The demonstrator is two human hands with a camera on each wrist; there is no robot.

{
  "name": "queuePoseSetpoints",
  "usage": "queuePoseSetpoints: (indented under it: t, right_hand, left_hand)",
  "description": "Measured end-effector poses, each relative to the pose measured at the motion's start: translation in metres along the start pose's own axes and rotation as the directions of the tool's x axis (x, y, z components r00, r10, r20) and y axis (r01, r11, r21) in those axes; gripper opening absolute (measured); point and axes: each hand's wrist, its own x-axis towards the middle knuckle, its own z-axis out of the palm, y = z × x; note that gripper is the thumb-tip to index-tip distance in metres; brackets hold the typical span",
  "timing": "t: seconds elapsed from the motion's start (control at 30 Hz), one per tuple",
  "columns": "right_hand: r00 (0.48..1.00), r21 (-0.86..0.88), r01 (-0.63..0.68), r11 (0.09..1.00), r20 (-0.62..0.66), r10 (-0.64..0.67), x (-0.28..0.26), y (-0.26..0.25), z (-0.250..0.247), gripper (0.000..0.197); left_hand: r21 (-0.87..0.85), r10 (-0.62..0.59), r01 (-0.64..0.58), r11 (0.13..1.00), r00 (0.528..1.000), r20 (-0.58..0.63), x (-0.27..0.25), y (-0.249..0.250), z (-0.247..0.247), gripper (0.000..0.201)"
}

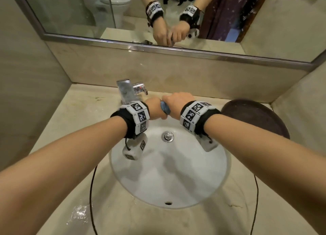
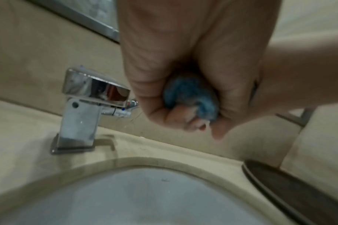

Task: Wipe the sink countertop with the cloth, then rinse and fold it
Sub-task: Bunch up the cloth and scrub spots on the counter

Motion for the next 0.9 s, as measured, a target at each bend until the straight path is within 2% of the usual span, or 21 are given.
queuePoseSetpoints:
  t: [0.03,0.1,0.17,0.23,0.33,0.43,0.53,0.63,0.67,0.77,0.9]
  right_hand:
    - [0.999,0.018,-0.04,0.999,0.032,0.039,0.003,-0.001,0.003,0.026]
    - [0.992,0.047,-0.101,0.994,0.075,0.097,0.004,-0.001,0.01,0.024]
    - [0.991,0.06,-0.102,0.993,0.088,0.096,0.005,-0.002,0.016,0.023]
    - [0.991,0.039,-0.085,0.996,0.108,0.081,0.008,-0.006,0.024,0.023]
    - [0.972,0.032,-0.156,0.987,0.183,0.148,0.01,-0.01,0.032,0.022]
    - [0.982,0.121,-0.1,0.988,0.171,0.079,0.011,-0.008,0.042,0.026]
    - [0.986,0.113,-0.087,0.99,0.153,0.07,0.009,-0.005,0.043,0.018]
    - [0.991,0.173,-0.06,0.983,0.129,0.038,0.01,0.001,0.045,0.021]
    - [0.992,0.208,-0.066,0.976,0.12,0.042,0.009,0.004,0.046,0.024]
    - [0.99,0.33,-0.131,0.935,0.1,0.104,0.008,0.018,0.053,0.039]
    - [0.964,0.436,-0.257,0.862,0.178,0.197,0.003,0.038,0.062,0.049]
  left_hand:
    - [0.09,-0.01,0.013,0.996,0.999,-0.035,0.001,-0.001,0.001,0.006]
    - [0.253,0.011,0.008,0.967,0.997,-0.073,0.003,-0.004,0.002,0.02]
    - [0.364,0.049,-0.011,0.931,0.994,-0.095,0.004,-0.007,0.005,0.022]
    - [0.428,0.056,-0.007,0.904,0.993,-0.103,0.005,-0.01,0.01,0.023]
    - [0.521,0.057,-0.005,0.854,0.995,-0.085,0.007,-0.013,0.017,0.025]
    - [0.564,0.053,-0.011,0.826,0.997,-0.058,0.009,-0.014,0.022,0.027]
    - [0.522,0.074,-0.017,0.852,0.993,-0.088,0.01,-0.019,0.024,0.028]
    - [0.386,0.087,-0.038,0.922,0.99,-0.112,0.011,-0.025,0.024,0.028]
    - [0.333,0.081,-0.041,0.942,0.991,-0.107,0.011,-0.025,0.023,0.035]
    - [0.186,0.077,-0.057,0.981,0.991,-0.106,0.014,-0.024,0.022,0.059]
    - [0.051,0.097,-0.094,0.994,0.994,-0.059,0.022,-0.02,0.026,0.068]
